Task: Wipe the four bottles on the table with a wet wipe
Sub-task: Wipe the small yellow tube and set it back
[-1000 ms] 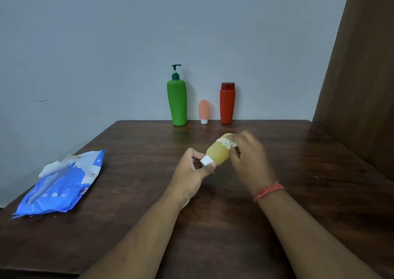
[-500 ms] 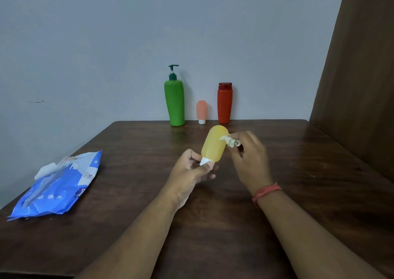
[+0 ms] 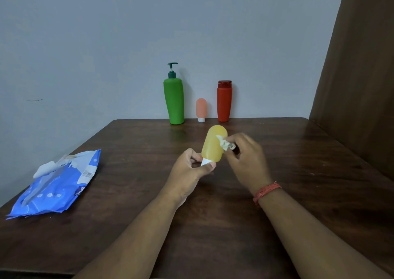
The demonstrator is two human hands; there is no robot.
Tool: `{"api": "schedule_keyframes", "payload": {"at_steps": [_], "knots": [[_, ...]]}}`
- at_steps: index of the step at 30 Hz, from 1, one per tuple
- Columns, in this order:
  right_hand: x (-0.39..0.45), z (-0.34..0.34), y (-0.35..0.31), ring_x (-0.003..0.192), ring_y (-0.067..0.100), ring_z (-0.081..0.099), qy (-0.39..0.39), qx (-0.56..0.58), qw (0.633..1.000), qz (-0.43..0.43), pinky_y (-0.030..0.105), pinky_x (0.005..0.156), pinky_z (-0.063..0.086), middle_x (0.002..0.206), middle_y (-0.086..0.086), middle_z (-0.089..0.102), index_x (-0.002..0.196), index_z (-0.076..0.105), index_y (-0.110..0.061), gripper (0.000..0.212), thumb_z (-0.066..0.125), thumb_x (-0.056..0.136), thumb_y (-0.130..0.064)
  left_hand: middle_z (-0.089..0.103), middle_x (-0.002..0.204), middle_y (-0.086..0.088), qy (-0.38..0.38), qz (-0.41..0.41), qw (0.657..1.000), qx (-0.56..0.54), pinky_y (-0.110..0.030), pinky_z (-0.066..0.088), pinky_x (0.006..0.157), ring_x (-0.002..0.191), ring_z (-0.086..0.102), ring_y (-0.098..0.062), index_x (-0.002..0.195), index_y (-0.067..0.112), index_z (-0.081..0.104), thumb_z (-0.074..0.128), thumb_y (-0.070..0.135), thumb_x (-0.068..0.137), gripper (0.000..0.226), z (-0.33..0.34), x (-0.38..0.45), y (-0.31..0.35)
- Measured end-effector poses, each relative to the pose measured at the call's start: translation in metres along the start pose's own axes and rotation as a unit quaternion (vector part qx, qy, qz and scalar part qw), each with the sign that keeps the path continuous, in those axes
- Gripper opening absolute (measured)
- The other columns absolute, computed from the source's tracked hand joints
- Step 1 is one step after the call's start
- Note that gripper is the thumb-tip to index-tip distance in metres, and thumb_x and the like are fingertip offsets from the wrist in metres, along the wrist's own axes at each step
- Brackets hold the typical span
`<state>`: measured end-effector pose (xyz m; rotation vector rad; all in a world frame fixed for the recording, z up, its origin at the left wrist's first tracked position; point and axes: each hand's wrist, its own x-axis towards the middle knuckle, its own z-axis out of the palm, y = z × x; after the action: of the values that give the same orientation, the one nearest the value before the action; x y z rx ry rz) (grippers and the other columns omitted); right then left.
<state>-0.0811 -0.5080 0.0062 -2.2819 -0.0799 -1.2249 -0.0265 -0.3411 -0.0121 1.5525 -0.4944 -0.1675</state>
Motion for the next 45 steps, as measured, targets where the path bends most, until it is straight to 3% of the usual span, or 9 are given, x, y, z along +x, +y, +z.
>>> {"api": "schedule_keyframes", "payload": {"at_steps": [3, 5, 11, 18, 24, 30, 35, 39, 45], "knots": [[-0.005, 0.009, -0.005, 0.083, 0.008, 0.057, -0.108, 0.003, 0.991, -0.074, 0.024, 0.071, 0.049, 0.093, -0.004, 0.062, 0.097, 0.067, -0.013, 0.013, 0.068, 0.084, -0.008, 0.074, 0.095, -0.017, 0.048, 0.0, 0.998, -0.042, -0.044, 0.054, 0.084, 0.085, 0.069, -0.022, 0.087, 0.009, 0.054, 0.083, 0.01, 0.08, 0.029, -0.004, 0.003, -0.001], [-0.004, 0.012, -0.005, 0.084, 0.011, 0.059, -0.12, -0.014, 0.99, -0.073, 0.032, 0.071, 0.052, 0.095, -0.004, 0.063, 0.098, 0.067, -0.015, 0.013, 0.068, 0.085, -0.013, 0.075, 0.096, -0.016, 0.053, -0.002, 0.997, -0.05, -0.038, 0.057, 0.077, 0.083, 0.071, -0.022, 0.09, 0.007, 0.055, 0.082, 0.009, 0.082, 0.028, -0.005, 0.003, 0.0], [0.0, 0.003, 0.002, 0.076, 0.003, 0.05, 0.008, -0.006, 1.0, 0.025, 0.006, 0.066, 0.036, 0.089, -0.008, 0.06, 0.091, 0.065, -0.015, 0.013, 0.069, 0.084, -0.004, 0.069, 0.109, -0.019, -0.01, -0.005, 1.0, -0.017, -0.049, 0.061, 0.081, 0.081, 0.072, -0.021, 0.09, 0.008, 0.049, 0.079, 0.014, 0.086, 0.031, 0.0, -0.001, 0.002], [-0.005, 0.007, -0.005, 0.078, 0.005, 0.054, -0.097, 0.029, 0.993, -0.056, 0.008, 0.068, 0.038, 0.089, -0.005, 0.063, 0.091, 0.065, -0.013, 0.013, 0.072, 0.083, -0.006, 0.073, 0.098, -0.012, 0.02, 0.011, 0.999, -0.047, -0.035, 0.06, 0.068, 0.086, 0.075, -0.019, 0.093, 0.005, 0.048, 0.073, 0.005, 0.089, 0.026, -0.002, -0.001, 0.003], [0.001, 0.0, 0.003, 0.078, 0.004, 0.055, 0.0, 0.034, 0.998, 0.05, 0.013, 0.065, 0.039, 0.087, -0.008, 0.062, 0.089, 0.066, -0.015, 0.009, 0.068, 0.086, -0.007, 0.068, 0.113, -0.016, -0.028, -0.004, 1.0, 0.009, -0.06, 0.057, 0.088, 0.084, 0.075, -0.028, 0.092, 0.011, 0.048, 0.08, 0.02, 0.086, 0.035, -0.001, -0.003, 0.004], [-0.003, -0.002, -0.004, 0.081, 0.001, 0.059, -0.033, 0.07, 0.994, 0.079, 0.015, 0.066, 0.047, 0.087, -0.016, 0.063, 0.094, 0.067, -0.02, 0.007, 0.067, 0.09, -0.014, 0.066, 0.113, -0.018, -0.035, -0.004, 0.999, 0.013, -0.061, 0.057, 0.085, 0.083, 0.07, -0.021, 0.09, 0.016, 0.047, 0.08, 0.026, 0.086, 0.034, -0.002, -0.006, 0.008], [0.006, -0.008, 0.002, 0.083, 0.002, 0.06, 0.083, 0.095, 0.982, 0.14, 0.021, 0.068, 0.048, 0.088, -0.016, 0.063, 0.095, 0.067, -0.024, 0.016, 0.065, 0.09, -0.009, 0.063, 0.104, -0.01, -0.107, 0.025, 0.987, 0.12, -0.052, 0.056, 0.077, 0.078, 0.064, -0.021, 0.091, 0.016, 0.044, 0.077, 0.025, 0.086, 0.035, 0.001, -0.01, 0.007], [0.007, -0.012, 0.008, 0.088, 0.011, 0.059, 0.057, 0.016, 0.996, 0.067, 0.024, 0.073, 0.047, 0.095, -0.006, 0.064, 0.101, 0.072, -0.015, 0.019, 0.065, 0.088, -0.003, 0.064, 0.108, 0.001, -0.117, 0.046, 0.973, 0.195, -0.049, 0.052, 0.086, 0.099, 0.063, -0.027, 0.087, 0.029, 0.047, 0.077, 0.033, 0.082, 0.031, 0.005, -0.013, 0.01], [0.009, -0.011, -0.002, 0.098, 0.019, 0.05, 0.029, -0.155, 0.987, -0.036, 0.033, 0.084, 0.047, 0.101, -0.001, 0.063, 0.103, 0.072, -0.014, 0.022, 0.064, 0.084, -0.006, 0.064, 0.1, 0.01, -0.061, 0.055, 0.971, 0.224, -0.031, 0.051, 0.075, 0.091, 0.062, -0.017, 0.097, 0.015, 0.051, 0.077, 0.024, 0.088, 0.028, 0.006, -0.011, 0.011]]}}
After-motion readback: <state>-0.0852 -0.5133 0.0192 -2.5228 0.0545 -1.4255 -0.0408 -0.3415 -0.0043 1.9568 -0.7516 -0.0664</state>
